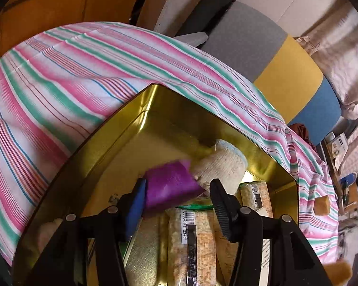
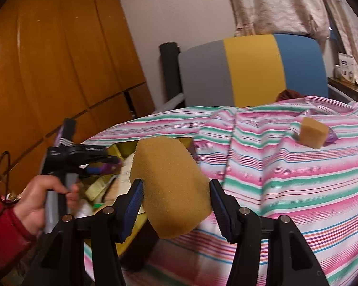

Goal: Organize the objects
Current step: 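Lower both held items into the gold tray and open both grippers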

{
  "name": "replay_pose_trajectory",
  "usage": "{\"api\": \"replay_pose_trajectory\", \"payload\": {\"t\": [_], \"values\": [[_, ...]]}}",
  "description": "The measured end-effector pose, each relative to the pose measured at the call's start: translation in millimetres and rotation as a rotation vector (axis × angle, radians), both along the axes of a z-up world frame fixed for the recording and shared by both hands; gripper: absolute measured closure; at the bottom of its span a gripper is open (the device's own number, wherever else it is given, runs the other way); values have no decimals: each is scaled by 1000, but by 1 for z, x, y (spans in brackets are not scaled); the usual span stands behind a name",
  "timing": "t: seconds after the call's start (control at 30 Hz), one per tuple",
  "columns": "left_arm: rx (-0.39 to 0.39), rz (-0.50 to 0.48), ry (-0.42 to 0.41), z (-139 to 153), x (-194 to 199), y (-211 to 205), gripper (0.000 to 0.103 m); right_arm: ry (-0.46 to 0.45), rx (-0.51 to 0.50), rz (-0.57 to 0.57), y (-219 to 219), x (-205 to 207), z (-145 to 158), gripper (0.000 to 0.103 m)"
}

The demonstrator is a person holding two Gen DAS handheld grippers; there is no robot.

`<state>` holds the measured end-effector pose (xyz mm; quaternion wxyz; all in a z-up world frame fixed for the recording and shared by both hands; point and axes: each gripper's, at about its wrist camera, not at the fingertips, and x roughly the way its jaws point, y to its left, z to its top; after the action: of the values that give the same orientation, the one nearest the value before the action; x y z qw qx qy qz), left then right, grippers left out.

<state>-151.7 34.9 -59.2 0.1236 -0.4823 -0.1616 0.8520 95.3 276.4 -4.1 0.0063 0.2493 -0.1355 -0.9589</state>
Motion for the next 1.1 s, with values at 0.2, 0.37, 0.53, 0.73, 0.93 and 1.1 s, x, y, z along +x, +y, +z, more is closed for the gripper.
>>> {"api": "replay_pose_trajectory", "payload": {"t": [0.2, 0.37, 0.53, 0.73, 0.93, 1.1], "values": [[25, 46, 20, 1, 16, -14, 22, -8, 12, 49, -18, 1, 1, 46], [77, 100, 60, 12, 43, -30, 3, -36, -3, 71, -25, -1, -5, 46], [76, 142, 85, 21, 77, -44, 1, -66, -18, 90, -31, -3, -8, 46], [52, 215, 97, 22, 99, -57, 0, -112, -11, 117, -44, -7, -10, 46], [51, 245, 115, 35, 99, -68, 0, -129, -23, 122, -53, -13, -8, 45], [17, 288, 155, 52, 101, -84, 0, -135, -54, 173, -68, -34, -1, 45]]}}
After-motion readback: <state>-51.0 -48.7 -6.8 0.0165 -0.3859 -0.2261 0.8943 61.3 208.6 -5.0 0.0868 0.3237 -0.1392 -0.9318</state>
